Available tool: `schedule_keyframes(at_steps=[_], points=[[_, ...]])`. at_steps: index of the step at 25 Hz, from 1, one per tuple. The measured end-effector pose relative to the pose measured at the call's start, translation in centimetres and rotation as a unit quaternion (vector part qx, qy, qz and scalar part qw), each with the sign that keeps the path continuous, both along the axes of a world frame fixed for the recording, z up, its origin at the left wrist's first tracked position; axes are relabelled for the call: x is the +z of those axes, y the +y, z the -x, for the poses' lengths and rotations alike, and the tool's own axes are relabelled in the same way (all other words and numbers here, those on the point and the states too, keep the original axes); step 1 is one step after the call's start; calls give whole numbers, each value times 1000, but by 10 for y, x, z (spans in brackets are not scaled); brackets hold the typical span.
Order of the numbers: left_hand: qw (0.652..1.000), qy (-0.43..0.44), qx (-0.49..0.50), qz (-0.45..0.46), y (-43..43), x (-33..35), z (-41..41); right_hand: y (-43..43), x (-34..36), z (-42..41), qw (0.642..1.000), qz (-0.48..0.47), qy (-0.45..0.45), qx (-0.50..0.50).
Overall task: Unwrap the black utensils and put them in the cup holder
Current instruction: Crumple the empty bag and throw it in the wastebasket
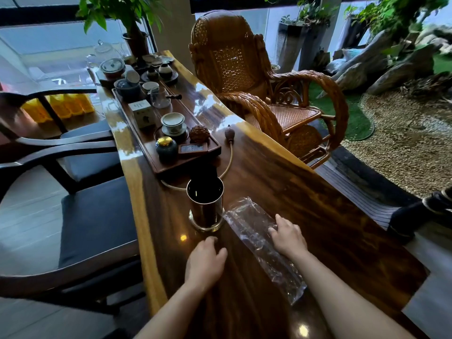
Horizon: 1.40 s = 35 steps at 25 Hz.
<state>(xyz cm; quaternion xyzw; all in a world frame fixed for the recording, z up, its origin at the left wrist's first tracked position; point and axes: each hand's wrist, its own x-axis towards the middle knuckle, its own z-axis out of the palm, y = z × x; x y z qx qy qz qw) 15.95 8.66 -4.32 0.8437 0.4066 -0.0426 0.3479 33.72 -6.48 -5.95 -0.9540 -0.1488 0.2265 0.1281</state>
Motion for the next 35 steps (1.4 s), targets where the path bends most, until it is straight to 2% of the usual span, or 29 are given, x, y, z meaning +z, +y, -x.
schedule_keyframes(at_steps=[4,7,12,15,21,25,31,34,35], points=[[984,43,40,171,-32,-18,-20,-13,-12,8,999,36,-3,-27],[954,-3,108,279,-48,-22,-27,-26,-18,15,997,-1,59,-52],[929,-45,178,321,-51,-26,-22,-44,-20,26,972,-138,144,-127],[895,-90,206,385,-45,-24,-15,-58,-13,32,934,-251,184,-177],[856,-165,170,459,-37,-10,-6,-85,17,36,860,-404,203,-235],[845,-191,149,477,-41,-4,0,-94,32,41,816,-449,271,-242],[820,-203,186,502,-54,9,4,-103,38,50,817,-452,255,-251],[802,-224,197,518,-53,12,8,-108,46,52,776,-490,291,-269],[802,-227,189,520,-54,14,9,-108,50,53,772,-488,309,-263]])
